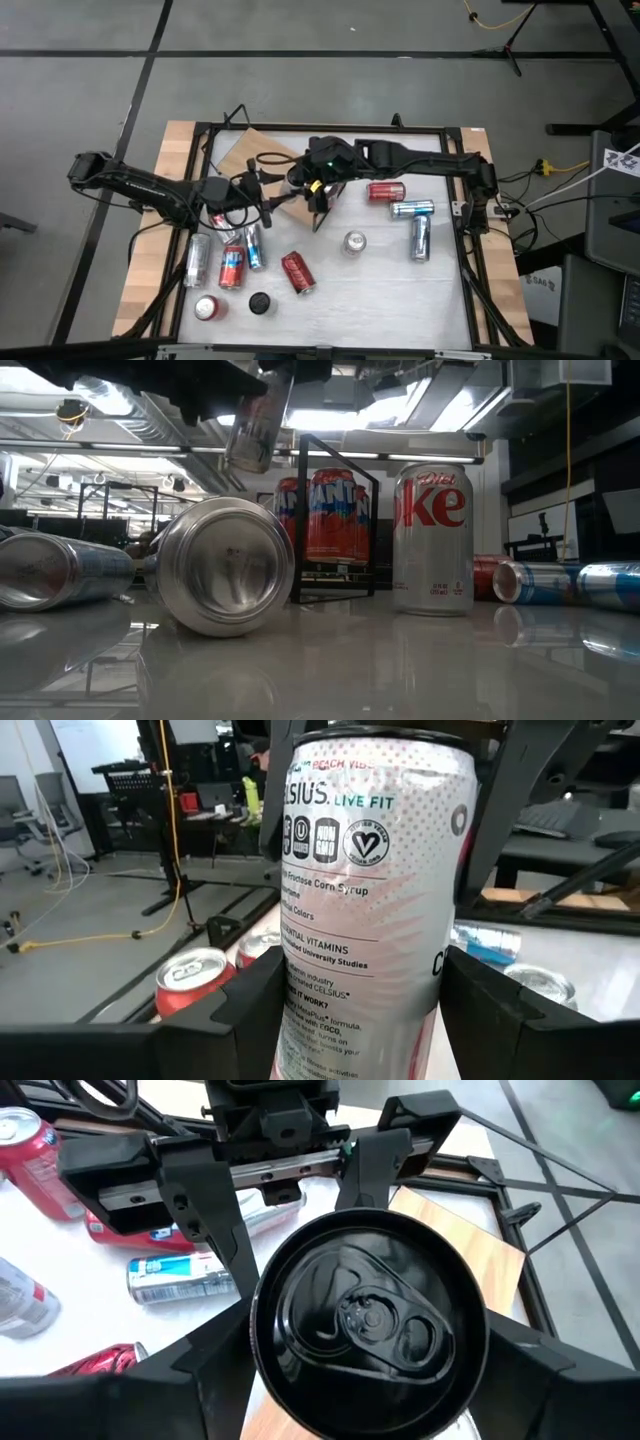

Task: Pick and place cans onto a shelf
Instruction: Put the top pink/white soda can on the shelf

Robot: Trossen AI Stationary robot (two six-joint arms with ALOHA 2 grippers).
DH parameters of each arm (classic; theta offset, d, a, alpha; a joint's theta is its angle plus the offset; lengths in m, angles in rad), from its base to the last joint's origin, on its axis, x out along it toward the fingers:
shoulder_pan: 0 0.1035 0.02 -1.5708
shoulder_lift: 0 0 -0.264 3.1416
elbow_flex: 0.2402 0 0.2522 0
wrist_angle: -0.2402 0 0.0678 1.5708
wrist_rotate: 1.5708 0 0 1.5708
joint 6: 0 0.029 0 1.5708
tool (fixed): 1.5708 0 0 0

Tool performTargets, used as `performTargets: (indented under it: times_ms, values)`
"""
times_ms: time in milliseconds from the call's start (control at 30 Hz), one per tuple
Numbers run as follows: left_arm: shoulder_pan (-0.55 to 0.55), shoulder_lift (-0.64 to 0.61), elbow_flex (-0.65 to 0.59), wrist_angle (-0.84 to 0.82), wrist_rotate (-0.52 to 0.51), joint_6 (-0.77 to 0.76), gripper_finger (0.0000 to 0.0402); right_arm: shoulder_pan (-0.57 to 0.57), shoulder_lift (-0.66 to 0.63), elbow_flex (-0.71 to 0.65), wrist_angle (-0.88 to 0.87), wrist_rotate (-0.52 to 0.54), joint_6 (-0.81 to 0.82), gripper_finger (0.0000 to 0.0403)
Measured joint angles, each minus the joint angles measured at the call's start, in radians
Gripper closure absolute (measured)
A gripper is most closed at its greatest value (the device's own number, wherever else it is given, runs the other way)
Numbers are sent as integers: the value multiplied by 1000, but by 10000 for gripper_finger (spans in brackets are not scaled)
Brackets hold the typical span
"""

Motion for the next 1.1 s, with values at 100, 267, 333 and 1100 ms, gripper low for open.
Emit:
performTargets:
  times_ms: [100, 267, 333, 1100]
  values:
    - [0, 1, -1, -7, 11, -11, 194, 0, 11, -3, 1, -1, 1, 122]
    - [0, 2, -3, -73, 12, -53, 194, 0, 38, -6, 0, -4, 3, 122]
    - [0, 3, -3, -101, 14, -75, 194, 0, 44, -9, -6, -6, 4, 122]
    - [14, -2, -1, -140, -70, -98, 193, 0, 55, 88, -169, 161, -46, 18]
